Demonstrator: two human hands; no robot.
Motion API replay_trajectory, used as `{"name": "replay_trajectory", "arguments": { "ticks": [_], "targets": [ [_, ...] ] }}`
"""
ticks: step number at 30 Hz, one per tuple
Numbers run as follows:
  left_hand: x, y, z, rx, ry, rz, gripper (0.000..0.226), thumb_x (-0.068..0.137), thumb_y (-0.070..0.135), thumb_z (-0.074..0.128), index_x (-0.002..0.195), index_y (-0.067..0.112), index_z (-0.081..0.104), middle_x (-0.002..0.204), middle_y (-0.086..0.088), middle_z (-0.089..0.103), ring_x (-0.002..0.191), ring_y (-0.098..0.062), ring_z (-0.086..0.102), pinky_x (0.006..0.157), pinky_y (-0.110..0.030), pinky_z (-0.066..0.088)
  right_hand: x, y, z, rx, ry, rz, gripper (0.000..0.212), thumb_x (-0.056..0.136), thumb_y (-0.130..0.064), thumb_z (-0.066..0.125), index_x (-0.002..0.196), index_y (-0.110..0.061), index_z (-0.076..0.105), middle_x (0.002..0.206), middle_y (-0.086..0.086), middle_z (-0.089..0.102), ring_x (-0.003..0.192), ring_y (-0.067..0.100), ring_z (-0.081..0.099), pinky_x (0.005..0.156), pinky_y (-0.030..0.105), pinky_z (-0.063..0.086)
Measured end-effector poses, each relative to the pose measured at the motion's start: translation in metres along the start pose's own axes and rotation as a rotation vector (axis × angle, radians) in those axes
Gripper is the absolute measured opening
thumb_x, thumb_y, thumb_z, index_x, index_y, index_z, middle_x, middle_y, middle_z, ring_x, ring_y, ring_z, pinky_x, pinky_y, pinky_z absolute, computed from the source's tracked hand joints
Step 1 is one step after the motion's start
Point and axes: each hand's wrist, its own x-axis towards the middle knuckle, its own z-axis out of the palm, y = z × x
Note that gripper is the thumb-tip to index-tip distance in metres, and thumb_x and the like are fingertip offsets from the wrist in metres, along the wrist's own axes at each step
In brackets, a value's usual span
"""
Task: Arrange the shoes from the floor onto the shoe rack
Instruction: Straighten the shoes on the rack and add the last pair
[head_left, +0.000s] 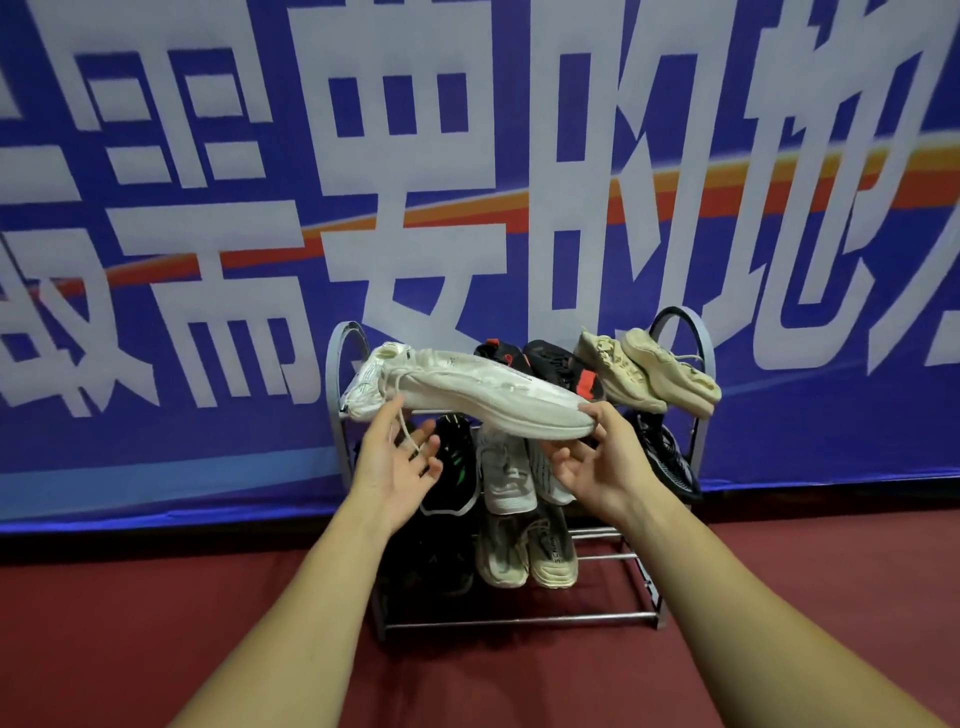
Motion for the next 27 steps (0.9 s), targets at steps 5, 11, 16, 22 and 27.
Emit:
{"name": "replay_trajectory", "arguments": {
  "ticks": [5, 11, 16, 22, 27],
  "targets": [
    [0.006, -0.013, 0.020, 0.174, 0.028, 0.000, 0.031, 0.082, 0.038, 0.073, 0.106, 0.020, 0.064, 0.099, -0.002, 0.068, 0.085, -0.015, 0.061, 0.061, -0.025, 0.038, -0.005, 0.006, 0.015, -0.008, -0.065, -0.003, 0.030, 0.089, -0.018, 0.063, 0.117, -0.006, 0.061, 0.101, 0.020, 0.070, 0.079, 0.031, 0.070, 0.054, 0.021, 0.056],
    [0.014, -0.022, 0.045, 0.358, 0.039, 0.085, 0.039, 0.079, 0.033, 0.078, 0.114, 0.021, 0.066, 0.090, 0.008, 0.072, 0.085, -0.011, 0.063, 0.071, -0.029, 0.039, 0.002, 0.027, 0.028, -0.045, -0.071, -0.052, 0.031, 0.090, -0.015, 0.065, 0.119, -0.006, 0.060, 0.101, 0.017, 0.072, 0.082, 0.029, 0.073, 0.062, 0.023, 0.058],
    [0.023, -0.027, 0.045, 0.436, 0.087, 0.117, 0.045, 0.073, 0.036, 0.081, 0.111, 0.015, 0.067, 0.099, 0.001, 0.076, 0.086, -0.013, 0.065, 0.073, -0.030, 0.041, 0.013, 0.040, 0.032, -0.057, -0.095, -0.103, 0.033, 0.086, -0.005, 0.071, 0.113, -0.007, 0.053, 0.114, 0.021, 0.069, 0.098, 0.032, 0.072, 0.078, 0.032, 0.060],
    [0.031, -0.020, 0.037, 0.404, 0.161, 0.202, 0.048, 0.062, 0.030, 0.076, 0.104, 0.008, 0.064, 0.088, -0.007, 0.066, 0.079, -0.019, 0.055, 0.061, -0.027, 0.038, 0.019, 0.045, 0.039, -0.222, -0.132, -0.115, 0.033, 0.088, -0.019, 0.072, 0.115, -0.003, 0.062, 0.090, 0.009, 0.076, 0.084, 0.020, 0.075, 0.075, 0.028, 0.054],
    [0.043, -0.011, 0.027, 0.330, 0.192, 0.234, 0.025, 0.081, 0.014, 0.071, 0.103, 0.021, 0.066, 0.094, -0.007, 0.070, 0.077, -0.017, 0.058, 0.059, -0.025, 0.038, 0.034, 0.053, 0.039, -0.363, -0.037, -0.057, 0.023, 0.090, -0.026, 0.070, 0.102, -0.007, 0.065, 0.047, -0.005, 0.046, 0.054, 0.008, 0.056, 0.056, 0.020, 0.040]
  ]
}}
